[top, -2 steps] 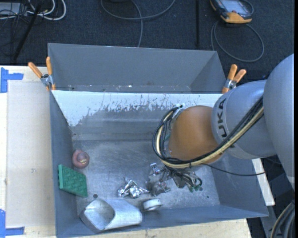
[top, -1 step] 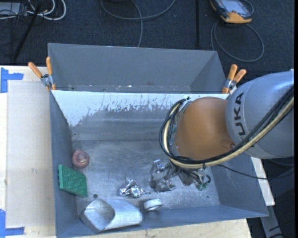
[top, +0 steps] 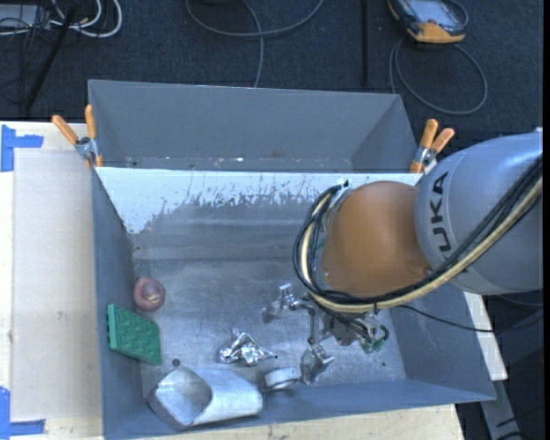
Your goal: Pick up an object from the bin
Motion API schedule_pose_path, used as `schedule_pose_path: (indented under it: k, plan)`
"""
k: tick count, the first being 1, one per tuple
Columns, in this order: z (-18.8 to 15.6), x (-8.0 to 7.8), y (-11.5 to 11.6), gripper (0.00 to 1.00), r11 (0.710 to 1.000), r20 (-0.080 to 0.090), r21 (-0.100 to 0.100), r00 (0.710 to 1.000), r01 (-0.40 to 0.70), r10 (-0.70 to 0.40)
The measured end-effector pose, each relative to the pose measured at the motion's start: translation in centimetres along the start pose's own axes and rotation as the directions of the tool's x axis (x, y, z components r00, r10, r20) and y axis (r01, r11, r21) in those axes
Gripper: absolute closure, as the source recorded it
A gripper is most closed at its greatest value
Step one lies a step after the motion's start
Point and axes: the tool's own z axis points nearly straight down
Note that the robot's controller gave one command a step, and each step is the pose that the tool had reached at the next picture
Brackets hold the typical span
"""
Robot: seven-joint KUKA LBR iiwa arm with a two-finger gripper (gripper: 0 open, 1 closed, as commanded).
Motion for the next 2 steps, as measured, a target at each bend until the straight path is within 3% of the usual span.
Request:
schedule_pose_path:
  k: [1, 2]
  plan:
    - [4.67, -0.74, 1.66, 0.0, 0.988, 0.006, 0.003, 0.988, 0.151, -0.151]
    - [4.62, -0.58, 1.7, 1.0, 0.988, -0.005, 0.001, 0.988, 0.154, -0.154]
